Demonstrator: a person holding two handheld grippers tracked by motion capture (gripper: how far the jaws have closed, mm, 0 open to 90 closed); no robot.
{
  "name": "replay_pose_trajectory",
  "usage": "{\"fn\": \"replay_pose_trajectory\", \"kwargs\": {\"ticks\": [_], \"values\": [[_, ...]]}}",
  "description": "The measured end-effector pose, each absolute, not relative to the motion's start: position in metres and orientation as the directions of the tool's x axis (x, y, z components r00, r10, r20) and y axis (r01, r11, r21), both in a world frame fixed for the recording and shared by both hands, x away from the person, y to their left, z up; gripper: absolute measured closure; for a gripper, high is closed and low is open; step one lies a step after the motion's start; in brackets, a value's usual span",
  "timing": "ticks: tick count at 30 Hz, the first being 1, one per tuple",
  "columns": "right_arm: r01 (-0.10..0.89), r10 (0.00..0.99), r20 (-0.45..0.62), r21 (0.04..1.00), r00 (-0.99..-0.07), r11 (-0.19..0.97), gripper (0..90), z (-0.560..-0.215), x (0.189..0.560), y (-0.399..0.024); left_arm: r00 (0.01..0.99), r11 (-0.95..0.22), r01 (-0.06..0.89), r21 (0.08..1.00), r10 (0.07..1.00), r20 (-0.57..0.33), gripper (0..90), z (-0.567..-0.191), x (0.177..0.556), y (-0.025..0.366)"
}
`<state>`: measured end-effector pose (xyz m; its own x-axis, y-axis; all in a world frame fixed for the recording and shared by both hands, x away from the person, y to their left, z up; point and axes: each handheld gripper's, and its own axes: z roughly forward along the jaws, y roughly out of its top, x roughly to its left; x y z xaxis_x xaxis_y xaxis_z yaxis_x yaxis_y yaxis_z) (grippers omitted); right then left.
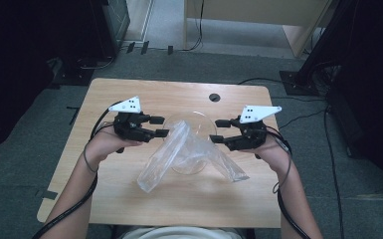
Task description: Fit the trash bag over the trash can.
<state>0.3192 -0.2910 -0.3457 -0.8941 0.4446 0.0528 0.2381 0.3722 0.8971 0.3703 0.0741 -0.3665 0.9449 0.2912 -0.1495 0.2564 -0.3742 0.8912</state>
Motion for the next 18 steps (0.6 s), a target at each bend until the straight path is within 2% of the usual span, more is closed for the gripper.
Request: {"fn": "replay_pose_trajectory", "kwargs": {"ticks": [8,14,18], "values": [[0.252,0.473,0.035,0.879,-0.880,0.405,44.5,-0.361,0.320,-0.315,0.954,-0.403,0.247,0.881,0.259,-0.149,42.1,-0.375,0.365,0.078],[0.244,0.418,0.044,0.864,-0.908,0.440,44.7,-0.371,0.315,-0.319,0.963,-0.425,0.232,0.875,0.227,-0.145,42.0,-0.381,0.360,0.077],[0.209,0.348,0.044,0.867,-0.936,0.452,43.0,-0.373,0.312,-0.307,0.972,-0.434,0.203,0.878,0.194,-0.129,37.2,-0.381,0.355,0.070]]}}
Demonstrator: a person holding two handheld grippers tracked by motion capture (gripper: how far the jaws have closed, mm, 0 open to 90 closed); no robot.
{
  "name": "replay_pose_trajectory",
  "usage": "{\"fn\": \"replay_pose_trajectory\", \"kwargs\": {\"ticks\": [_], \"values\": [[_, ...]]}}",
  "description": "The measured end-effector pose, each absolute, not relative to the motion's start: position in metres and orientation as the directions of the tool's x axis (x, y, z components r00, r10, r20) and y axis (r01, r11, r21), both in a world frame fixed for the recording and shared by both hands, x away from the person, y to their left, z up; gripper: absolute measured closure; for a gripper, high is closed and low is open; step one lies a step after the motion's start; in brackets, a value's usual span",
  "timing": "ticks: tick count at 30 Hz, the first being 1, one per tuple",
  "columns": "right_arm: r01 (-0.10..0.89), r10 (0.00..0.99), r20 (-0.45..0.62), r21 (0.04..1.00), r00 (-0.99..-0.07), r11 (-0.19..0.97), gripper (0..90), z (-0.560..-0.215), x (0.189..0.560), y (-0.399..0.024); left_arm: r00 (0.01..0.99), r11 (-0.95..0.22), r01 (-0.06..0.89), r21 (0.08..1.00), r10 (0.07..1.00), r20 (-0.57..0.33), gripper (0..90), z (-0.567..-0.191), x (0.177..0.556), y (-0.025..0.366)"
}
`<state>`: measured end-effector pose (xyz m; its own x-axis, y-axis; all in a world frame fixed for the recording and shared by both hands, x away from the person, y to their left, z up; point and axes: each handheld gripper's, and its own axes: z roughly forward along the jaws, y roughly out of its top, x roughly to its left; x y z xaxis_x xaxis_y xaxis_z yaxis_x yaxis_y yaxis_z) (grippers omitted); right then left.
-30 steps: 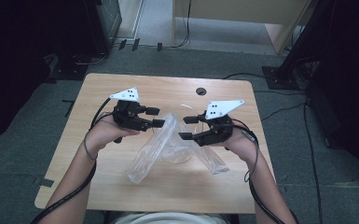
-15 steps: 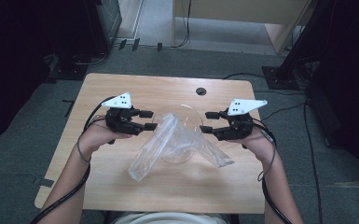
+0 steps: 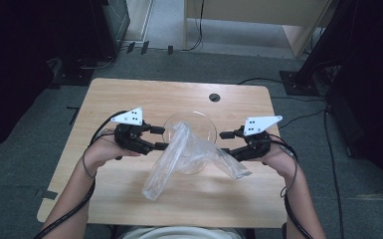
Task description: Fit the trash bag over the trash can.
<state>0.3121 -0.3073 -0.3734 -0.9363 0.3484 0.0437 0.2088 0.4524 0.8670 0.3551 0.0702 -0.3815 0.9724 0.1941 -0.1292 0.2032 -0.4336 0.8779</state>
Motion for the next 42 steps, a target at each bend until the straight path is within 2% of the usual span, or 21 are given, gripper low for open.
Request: {"fn": "replay_pose_trajectory", "kwargs": {"ticks": [3,11,17,21,23,26,28,29,34,42], "values": [[0.177,0.294,0.040,0.874,-0.955,0.454,41.9,-0.374,0.309,-0.297,0.977,-0.435,0.188,0.881,0.178,-0.120,35.6,-0.380,0.352,0.066],[0.055,0.208,-0.045,0.891,-0.977,0.450,38.4,-0.374,0.306,-0.271,0.954,-0.371,0.258,0.892,0.244,-0.174,38.5,-0.376,0.358,0.068],[0.045,0.175,-0.036,0.898,-0.984,0.438,40.1,-0.375,0.308,-0.254,0.948,-0.350,0.259,0.900,0.271,-0.167,38.8,-0.374,0.360,0.067],[0.069,0.185,-0.009,0.910,-0.983,0.409,52.5,-0.377,0.311,-0.244,0.937,-0.324,0.271,0.906,0.304,-0.172,39.1,-0.371,0.362,0.068],[0.082,0.178,0.012,0.915,-0.984,0.395,65.0,-0.377,0.313,-0.238,0.924,-0.303,0.292,0.907,0.334,-0.186,39.2,-0.371,0.364,0.070],[0.088,0.160,0.025,0.912,-0.987,0.400,78.4,-0.377,0.313,-0.230,0.911,-0.273,0.310,0.911,0.358,-0.203,39.2,-0.369,0.367,0.074],[0.080,0.173,0.014,0.921,-0.985,0.380,88.5,-0.376,0.313,-0.225,0.909,-0.261,0.307,0.915,0.367,-0.200,39.1,-0.368,0.367,0.077],[0.080,0.178,0.014,0.925,-0.984,0.371,90.0,-0.375,0.313,-0.224,0.907,-0.255,0.301,0.919,0.374,-0.194,39.2,-0.367,0.367,0.078],[0.122,0.257,0.037,0.938,-0.966,0.324,90.0,-0.371,0.317,-0.227,0.898,-0.218,0.299,0.929,0.395,-0.196,39.2,-0.359,0.367,0.085],[0.273,0.448,0.138,0.928,-0.884,0.253,90.0,-0.368,0.333,-0.250,0.897,-0.216,0.287,0.933,0.402,-0.183,39.1,-0.350,0.365,0.088]]}}
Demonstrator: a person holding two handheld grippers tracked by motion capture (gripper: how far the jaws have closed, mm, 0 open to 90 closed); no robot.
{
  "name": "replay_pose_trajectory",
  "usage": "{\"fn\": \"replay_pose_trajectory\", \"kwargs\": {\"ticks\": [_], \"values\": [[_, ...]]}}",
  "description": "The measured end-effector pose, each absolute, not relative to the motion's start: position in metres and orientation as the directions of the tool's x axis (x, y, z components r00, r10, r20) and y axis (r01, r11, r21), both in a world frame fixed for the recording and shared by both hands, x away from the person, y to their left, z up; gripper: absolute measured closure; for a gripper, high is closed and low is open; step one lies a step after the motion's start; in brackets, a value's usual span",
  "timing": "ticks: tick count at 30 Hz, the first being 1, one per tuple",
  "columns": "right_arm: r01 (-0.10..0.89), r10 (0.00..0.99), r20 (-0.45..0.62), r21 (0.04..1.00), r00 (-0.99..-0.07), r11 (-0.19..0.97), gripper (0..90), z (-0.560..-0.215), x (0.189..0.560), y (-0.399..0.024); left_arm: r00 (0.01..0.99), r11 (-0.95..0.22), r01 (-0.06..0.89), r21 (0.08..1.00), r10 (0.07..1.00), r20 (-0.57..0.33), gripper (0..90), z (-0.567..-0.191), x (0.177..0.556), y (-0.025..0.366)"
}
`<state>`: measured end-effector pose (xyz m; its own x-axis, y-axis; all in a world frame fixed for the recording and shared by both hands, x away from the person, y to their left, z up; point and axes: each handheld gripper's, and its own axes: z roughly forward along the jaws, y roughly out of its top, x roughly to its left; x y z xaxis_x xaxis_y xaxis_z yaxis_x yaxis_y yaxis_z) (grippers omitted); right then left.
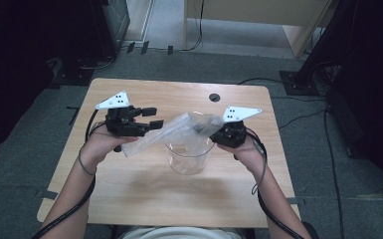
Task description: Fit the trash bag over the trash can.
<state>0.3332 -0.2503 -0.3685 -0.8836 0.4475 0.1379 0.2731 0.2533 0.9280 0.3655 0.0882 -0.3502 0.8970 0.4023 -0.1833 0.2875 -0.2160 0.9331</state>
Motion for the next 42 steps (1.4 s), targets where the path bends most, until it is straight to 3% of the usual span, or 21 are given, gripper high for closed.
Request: {"fn": "replay_pose_trajectory", "kwargs": {"ticks": [12,17,24,31,36,42], "values": [[0.326,0.574,0.174,0.929,-0.800,0.173,90.0,-0.365,0.348,-0.281,0.871,-0.183,0.316,0.931,0.446,-0.208,39.5,-0.354,0.373,0.105],[0.335,0.623,0.186,0.933,-0.760,0.131,90.0,-0.364,0.352,-0.292,0.876,-0.236,0.320,0.917,0.443,-0.192,41.7,-0.362,0.374,0.103],[0.351,0.676,0.198,0.931,-0.710,0.096,90.0,-0.363,0.353,-0.297,0.933,-0.295,0.288,0.911,0.300,-0.198,50.7,-0.366,0.365,0.082],[0.361,0.670,0.198,0.926,-0.715,0.112,90.0,-0.364,0.352,-0.290,0.951,-0.296,0.258,0.920,0.247,-0.187,51.5,-0.368,0.358,0.060],[0.362,0.651,0.196,0.923,-0.734,0.130,90.0,-0.365,0.351,-0.283,0.951,-0.266,0.227,0.937,0.268,-0.154,48.9,-0.370,0.354,0.047],[0.344,0.599,0.176,0.922,-0.781,0.178,89.9,-0.365,0.346,-0.273,0.906,-0.186,0.261,0.947,0.386,-0.174,44.9,-0.371,0.362,0.041]]}}
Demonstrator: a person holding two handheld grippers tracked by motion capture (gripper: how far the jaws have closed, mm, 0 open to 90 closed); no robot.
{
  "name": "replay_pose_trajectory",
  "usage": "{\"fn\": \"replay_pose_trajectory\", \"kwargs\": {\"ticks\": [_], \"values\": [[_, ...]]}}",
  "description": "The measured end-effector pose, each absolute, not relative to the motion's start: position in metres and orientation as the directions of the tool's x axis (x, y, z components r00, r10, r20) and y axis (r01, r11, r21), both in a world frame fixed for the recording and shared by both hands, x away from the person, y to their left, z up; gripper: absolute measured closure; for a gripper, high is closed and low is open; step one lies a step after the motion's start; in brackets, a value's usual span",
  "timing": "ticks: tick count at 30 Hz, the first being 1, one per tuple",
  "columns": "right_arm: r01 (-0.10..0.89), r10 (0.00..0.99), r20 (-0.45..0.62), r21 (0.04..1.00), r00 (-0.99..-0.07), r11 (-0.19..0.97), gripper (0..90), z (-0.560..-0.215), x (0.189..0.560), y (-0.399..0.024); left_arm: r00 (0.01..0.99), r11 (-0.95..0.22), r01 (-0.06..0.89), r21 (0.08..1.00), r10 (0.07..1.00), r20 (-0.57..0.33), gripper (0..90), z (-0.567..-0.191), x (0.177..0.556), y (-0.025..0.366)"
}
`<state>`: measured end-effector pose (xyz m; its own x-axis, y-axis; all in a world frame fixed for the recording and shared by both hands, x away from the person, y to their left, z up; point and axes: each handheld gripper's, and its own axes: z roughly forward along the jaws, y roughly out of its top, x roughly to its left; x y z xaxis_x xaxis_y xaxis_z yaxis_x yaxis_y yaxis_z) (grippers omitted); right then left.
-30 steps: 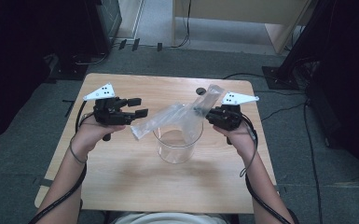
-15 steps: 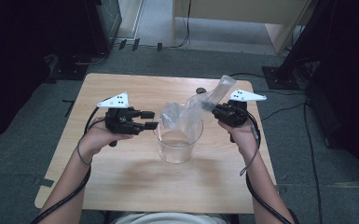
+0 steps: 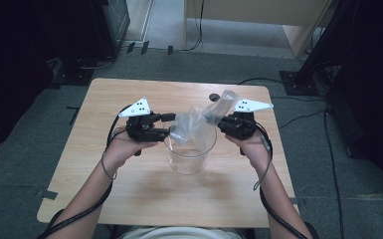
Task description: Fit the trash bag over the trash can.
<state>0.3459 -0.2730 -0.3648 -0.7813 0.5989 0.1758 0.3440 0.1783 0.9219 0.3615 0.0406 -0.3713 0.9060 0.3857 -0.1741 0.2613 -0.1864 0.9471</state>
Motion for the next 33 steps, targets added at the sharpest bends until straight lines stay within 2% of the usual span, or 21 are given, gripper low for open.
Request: {"fn": "replay_pose_trajectory", "kwargs": {"ticks": [3,7,9,11,14,16,28,33], "values": [[0.332,0.571,0.165,0.922,-0.804,0.202,89.4,-0.364,0.343,-0.269,0.891,-0.175,0.266,0.948,0.419,-0.173,48.4,-0.372,0.364,0.039],[0.322,0.533,0.159,0.919,-0.831,0.228,87.2,-0.364,0.339,-0.264,0.887,-0.161,0.273,0.948,0.423,-0.184,63.7,-0.372,0.368,0.034],[0.312,0.505,0.156,0.919,-0.849,0.241,80.0,-0.364,0.337,-0.262,0.882,-0.177,0.277,0.944,0.436,-0.178,77.9,-0.372,0.370,0.032],[0.287,0.496,0.122,0.918,-0.860,0.272,67.4,-0.364,0.336,-0.262,0.879,-0.184,0.300,0.936,0.435,-0.196,86.8,-0.373,0.372,0.031],[0.276,0.488,0.111,0.919,-0.866,0.280,53.1,-0.364,0.336,-0.267,0.876,-0.189,0.306,0.933,0.439,-0.198,89.0,-0.374,0.373,0.033],[0.269,0.495,0.099,0.920,-0.863,0.286,52.0,-0.362,0.336,-0.273,0.873,-0.183,0.309,0.933,0.445,-0.202,89.2,-0.374,0.374,0.036],[0.312,0.533,0.118,0.905,-0.838,0.290,52.1,-0.367,0.344,-0.310,0.863,-0.159,0.337,0.928,0.447,-0.236,89.2,-0.372,0.379,0.048],[0.328,0.568,0.127,0.906,-0.813,0.266,57.0,-0.371,0.348,-0.320,0.865,-0.165,0.345,0.924,0.439,-0.244,89.2,-0.372,0.380,0.052]]}}
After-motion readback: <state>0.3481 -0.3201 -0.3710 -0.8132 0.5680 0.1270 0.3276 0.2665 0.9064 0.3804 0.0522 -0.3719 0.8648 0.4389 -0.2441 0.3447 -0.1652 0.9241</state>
